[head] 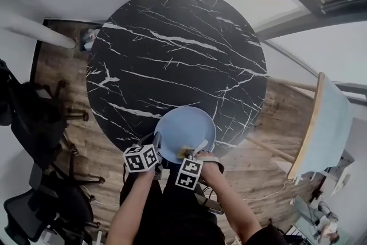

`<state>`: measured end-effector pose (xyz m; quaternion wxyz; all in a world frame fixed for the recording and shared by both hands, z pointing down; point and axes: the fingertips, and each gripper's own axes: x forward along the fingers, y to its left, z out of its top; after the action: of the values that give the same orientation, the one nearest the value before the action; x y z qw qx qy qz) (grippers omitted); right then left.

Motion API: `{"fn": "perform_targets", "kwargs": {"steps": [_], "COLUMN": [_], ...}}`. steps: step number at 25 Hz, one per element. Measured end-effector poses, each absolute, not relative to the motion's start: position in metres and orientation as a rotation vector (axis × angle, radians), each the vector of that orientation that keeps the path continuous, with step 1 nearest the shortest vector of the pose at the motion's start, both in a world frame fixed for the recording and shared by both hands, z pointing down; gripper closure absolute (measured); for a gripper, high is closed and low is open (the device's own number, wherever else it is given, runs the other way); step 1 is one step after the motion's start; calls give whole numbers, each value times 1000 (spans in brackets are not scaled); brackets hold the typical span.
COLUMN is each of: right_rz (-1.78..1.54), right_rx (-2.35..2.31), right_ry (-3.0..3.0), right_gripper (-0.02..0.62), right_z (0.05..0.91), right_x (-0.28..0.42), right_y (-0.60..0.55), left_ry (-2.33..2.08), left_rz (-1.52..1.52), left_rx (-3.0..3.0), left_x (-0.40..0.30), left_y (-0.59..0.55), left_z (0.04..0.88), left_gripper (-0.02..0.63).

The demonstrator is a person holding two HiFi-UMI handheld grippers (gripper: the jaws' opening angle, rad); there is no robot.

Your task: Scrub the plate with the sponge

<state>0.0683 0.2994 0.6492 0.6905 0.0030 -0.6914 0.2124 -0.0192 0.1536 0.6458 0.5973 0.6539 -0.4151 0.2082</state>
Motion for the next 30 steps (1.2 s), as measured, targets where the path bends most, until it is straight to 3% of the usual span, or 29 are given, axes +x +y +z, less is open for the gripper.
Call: {"fn": "perform_targets", "kwargs": {"steps": [13,30], "right_rz": [466,607], "right_rx": [-153,81], "right_ry": [-1753,-1855], "right_gripper": [571,571], "right_z": [648,644], "right_x": [6,-2], "right_y": [285,225], "left_ry": [-943,-863], "left_rz": [508,613], "left_rx": [1537,1649], "left_x": [-18,-15], "left_y": [155,158], "left_z": [645,644], "left_gripper": [581,592]}}
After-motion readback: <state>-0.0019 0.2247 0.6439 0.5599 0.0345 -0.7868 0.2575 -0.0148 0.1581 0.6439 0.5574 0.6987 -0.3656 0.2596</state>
